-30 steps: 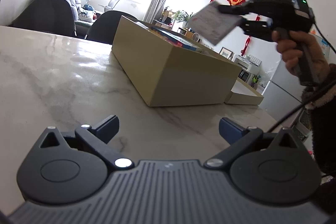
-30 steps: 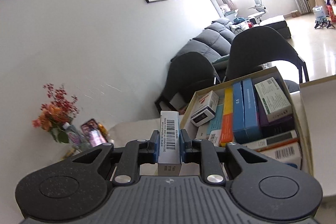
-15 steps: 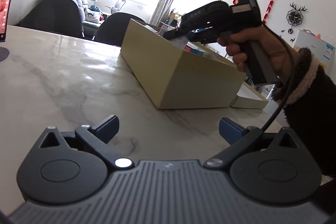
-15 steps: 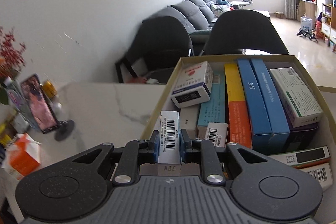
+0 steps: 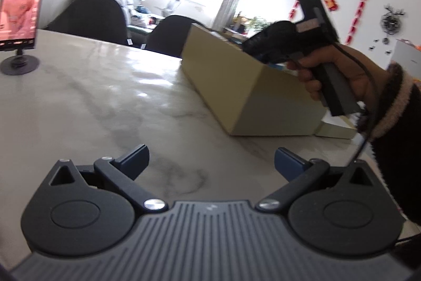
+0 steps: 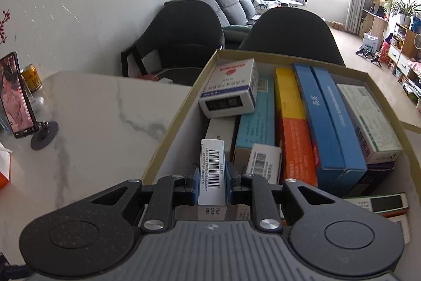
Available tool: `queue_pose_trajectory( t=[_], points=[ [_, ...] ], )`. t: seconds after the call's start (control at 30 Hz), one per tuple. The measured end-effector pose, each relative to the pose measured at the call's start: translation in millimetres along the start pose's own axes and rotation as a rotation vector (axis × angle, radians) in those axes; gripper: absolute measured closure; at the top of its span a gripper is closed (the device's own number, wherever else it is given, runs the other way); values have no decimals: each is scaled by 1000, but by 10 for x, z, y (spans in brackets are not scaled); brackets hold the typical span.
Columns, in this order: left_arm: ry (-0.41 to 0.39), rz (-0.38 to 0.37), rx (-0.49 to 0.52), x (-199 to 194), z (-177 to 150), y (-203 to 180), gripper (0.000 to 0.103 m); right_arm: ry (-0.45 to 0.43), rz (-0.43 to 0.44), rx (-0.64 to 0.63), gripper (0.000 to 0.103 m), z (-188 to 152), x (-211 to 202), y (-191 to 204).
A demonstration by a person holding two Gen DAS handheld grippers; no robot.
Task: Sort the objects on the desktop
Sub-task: 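Carry the cartoon-print box with the right tool down into the tall box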
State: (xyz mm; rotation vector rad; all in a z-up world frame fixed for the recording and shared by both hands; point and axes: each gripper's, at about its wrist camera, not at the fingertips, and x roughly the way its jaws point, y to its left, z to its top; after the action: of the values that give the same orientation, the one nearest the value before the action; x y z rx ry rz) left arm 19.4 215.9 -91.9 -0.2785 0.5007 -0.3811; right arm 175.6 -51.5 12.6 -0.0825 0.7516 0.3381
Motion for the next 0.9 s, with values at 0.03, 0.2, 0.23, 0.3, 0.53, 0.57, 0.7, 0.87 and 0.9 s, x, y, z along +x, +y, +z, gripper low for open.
queue_pose_trajectory(
  t=[0.03,0.2,0.23,0.3,0.53,0.57,0.7,0.87,0.9],
  points=[
    [1,11,-9,-4,4,24,0,4,-7,1,81,-8,17,4],
    [11,49,-57,0,23,118,0,8,-20,-7,80,-22,27,8],
    [14,56,-63,6,25,128,0,8,-21,-8,80,-22,26,7],
    [19,62,-77,14,28,145,0,6,-20,-7,78,-23,21,9],
    [34,85,-114,22,41,173,0,-17,-16,-14,77,-31,-42,13],
    [37,89,-119,25,41,183,0,-20,-13,-14,76,-32,-51,9],
    [48,98,-147,54,39,219,0,-39,16,-2,62,-46,-126,-9],
    [61,102,-180,77,36,252,0,-56,47,-17,59,-83,-217,49],
    [64,105,-182,80,37,251,0,-61,53,-16,58,-89,-238,56]
  ],
)
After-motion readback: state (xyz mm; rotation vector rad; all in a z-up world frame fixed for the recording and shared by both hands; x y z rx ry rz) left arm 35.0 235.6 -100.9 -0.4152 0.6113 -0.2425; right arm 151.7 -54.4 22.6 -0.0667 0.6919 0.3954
